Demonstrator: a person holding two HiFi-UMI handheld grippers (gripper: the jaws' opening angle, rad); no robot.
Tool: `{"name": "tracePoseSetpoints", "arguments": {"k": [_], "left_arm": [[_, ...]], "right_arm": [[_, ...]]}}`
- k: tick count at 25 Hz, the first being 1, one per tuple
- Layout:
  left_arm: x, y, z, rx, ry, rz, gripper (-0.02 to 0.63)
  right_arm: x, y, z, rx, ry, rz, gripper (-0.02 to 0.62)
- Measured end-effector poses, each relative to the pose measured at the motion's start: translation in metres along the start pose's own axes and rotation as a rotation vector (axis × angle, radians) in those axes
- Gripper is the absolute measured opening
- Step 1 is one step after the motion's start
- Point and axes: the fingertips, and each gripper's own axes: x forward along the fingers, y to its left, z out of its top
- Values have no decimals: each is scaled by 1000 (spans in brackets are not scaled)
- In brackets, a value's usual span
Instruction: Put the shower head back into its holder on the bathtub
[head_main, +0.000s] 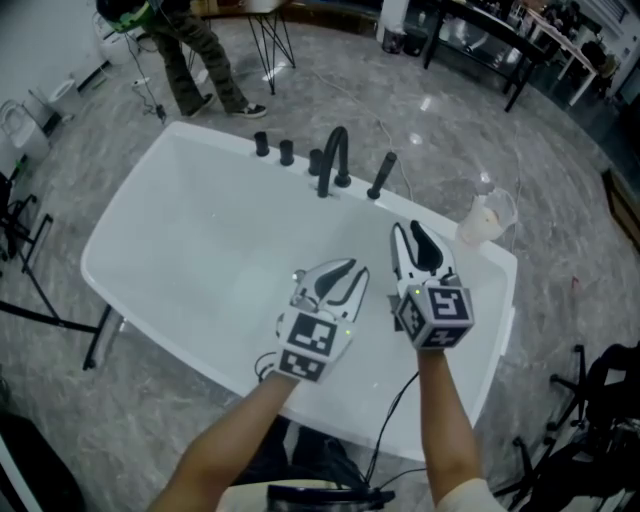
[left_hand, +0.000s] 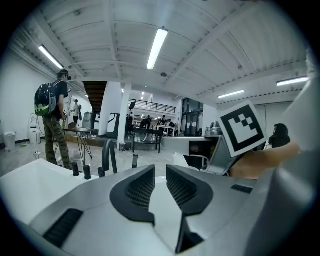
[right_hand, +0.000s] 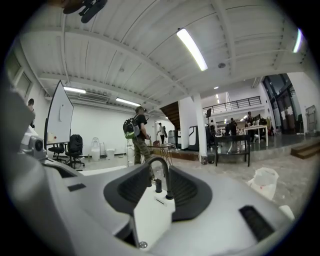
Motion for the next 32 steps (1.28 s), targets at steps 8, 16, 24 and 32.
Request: {"name": "tracePoseSetpoints", "arguments": {"k": [8, 16, 24, 32], "left_arm": [[-60, -52, 20, -16, -20, 42, 83], [-119, -79, 28, -1, -44, 55, 83], [-198, -73, 13, -8, -33, 12, 83], [-289, -61, -4, 7, -30, -79, 35]], "right_arm": [[-90, 37, 28, 9, -33, 29, 110], [-160, 85, 32, 15, -35, 46, 98], [-208, 152, 32, 53, -67, -37, 12], [-252, 244, 30, 78, -94, -86, 8]]}}
